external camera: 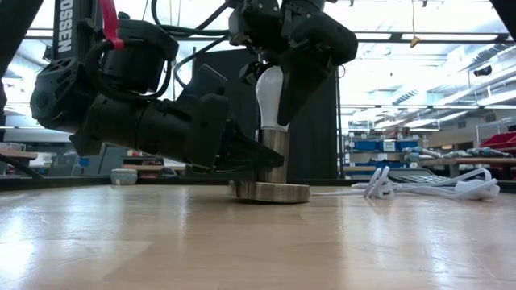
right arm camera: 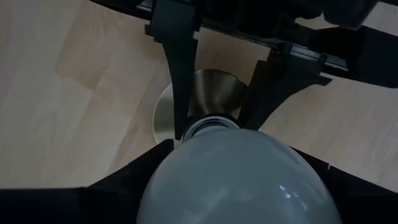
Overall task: Screw lightbulb
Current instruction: Insert the lightbulb on the lamp
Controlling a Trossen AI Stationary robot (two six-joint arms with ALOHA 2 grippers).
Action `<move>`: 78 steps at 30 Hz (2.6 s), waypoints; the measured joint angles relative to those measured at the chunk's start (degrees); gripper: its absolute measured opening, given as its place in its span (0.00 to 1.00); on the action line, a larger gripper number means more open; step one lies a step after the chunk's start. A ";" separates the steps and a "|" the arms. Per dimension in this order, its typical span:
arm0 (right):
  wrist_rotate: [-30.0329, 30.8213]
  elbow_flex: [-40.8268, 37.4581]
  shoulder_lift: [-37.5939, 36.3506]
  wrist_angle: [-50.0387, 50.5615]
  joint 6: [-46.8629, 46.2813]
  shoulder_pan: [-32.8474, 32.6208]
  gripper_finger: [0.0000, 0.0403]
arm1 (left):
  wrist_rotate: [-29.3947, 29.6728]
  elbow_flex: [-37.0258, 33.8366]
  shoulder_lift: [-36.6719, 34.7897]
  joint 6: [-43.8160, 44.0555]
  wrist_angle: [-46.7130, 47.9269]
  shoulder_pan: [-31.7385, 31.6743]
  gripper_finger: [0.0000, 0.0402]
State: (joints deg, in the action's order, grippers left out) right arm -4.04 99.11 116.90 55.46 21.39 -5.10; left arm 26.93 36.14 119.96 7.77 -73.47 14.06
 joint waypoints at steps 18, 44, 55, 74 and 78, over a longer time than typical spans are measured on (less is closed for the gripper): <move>0.01 -0.07 0.17 -0.90 -7.58 -0.02 0.65 | 0.25 -0.04 0.00 0.02 -0.04 0.00 0.48; 1.60 -0.13 0.22 -1.73 -33.12 -0.90 0.67 | 0.45 1.32 0.04 0.17 0.53 -0.04 0.48; 1.69 -0.07 0.22 0.16 -42.26 -1.31 0.66 | 0.69 2.73 0.04 -0.04 2.48 -0.07 0.48; 4.20 -0.07 0.22 1.11 -66.48 -1.13 0.66 | 1.76 2.82 0.04 2.33 2.84 0.31 0.48; 3.66 -0.08 0.22 0.73 -72.72 -0.46 0.66 | 1.80 2.82 0.04 1.68 2.84 0.42 0.48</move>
State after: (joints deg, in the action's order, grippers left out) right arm -0.38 99.03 117.12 56.20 -51.32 -5.56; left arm 28.73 38.96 120.01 9.45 -70.63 14.48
